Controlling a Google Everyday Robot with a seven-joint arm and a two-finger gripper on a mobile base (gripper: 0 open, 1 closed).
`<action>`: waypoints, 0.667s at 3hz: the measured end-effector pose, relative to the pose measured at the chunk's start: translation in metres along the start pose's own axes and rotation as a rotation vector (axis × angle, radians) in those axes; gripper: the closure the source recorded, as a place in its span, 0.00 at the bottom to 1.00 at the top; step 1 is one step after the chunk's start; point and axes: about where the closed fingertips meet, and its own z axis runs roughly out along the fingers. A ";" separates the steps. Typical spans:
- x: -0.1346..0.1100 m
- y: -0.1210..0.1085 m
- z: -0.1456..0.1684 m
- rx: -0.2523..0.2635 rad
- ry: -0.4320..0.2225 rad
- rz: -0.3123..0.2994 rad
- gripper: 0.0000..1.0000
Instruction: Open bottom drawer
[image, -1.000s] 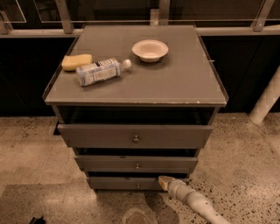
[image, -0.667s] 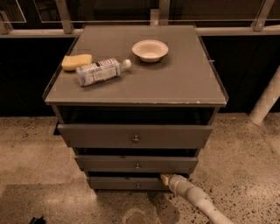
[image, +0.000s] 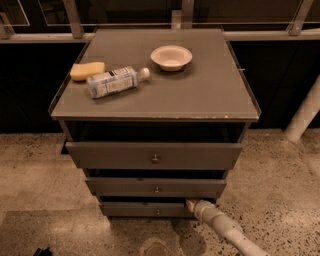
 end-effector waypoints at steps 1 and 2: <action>0.012 -0.012 0.009 0.043 0.015 -0.001 1.00; 0.010 -0.011 0.008 0.043 0.015 -0.001 1.00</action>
Offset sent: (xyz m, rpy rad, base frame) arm 0.0080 0.0012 -0.0288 -0.0802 0.0286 -0.0949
